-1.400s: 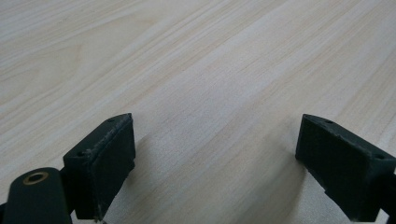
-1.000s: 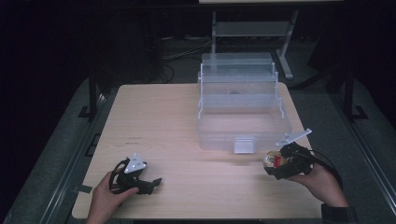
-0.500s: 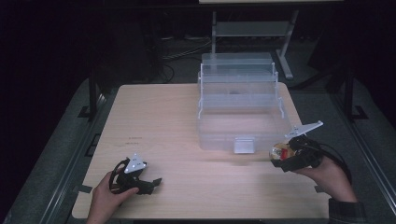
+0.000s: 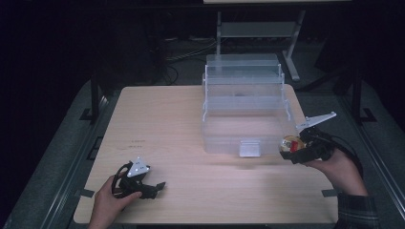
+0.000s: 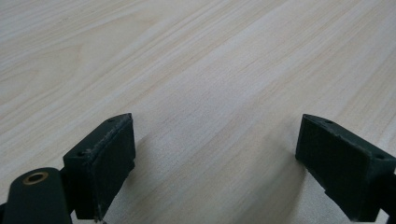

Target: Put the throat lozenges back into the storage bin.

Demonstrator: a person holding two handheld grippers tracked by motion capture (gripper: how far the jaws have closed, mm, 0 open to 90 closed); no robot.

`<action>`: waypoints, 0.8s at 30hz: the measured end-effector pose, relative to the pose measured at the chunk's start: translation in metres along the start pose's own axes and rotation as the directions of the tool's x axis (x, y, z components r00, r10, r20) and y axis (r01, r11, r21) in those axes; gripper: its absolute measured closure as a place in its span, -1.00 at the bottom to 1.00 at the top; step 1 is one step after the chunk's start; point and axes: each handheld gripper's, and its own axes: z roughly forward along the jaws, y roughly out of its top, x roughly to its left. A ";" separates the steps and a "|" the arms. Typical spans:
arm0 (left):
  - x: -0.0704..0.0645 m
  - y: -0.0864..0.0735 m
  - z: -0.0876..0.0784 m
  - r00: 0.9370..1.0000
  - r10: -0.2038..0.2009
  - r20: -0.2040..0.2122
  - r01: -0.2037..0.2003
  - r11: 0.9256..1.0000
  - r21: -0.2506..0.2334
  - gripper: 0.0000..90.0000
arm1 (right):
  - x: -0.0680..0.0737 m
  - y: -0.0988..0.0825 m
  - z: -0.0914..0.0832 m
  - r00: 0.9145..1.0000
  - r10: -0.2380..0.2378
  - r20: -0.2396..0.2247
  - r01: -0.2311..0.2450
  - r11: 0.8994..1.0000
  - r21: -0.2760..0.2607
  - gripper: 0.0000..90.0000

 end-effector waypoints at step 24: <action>0.000 0.000 0.000 1.000 -0.002 0.001 0.002 1.000 0.000 -0.75 | -0.031 0.035 0.009 0.997 0.060 0.045 -0.059 0.998 -0.017 -0.56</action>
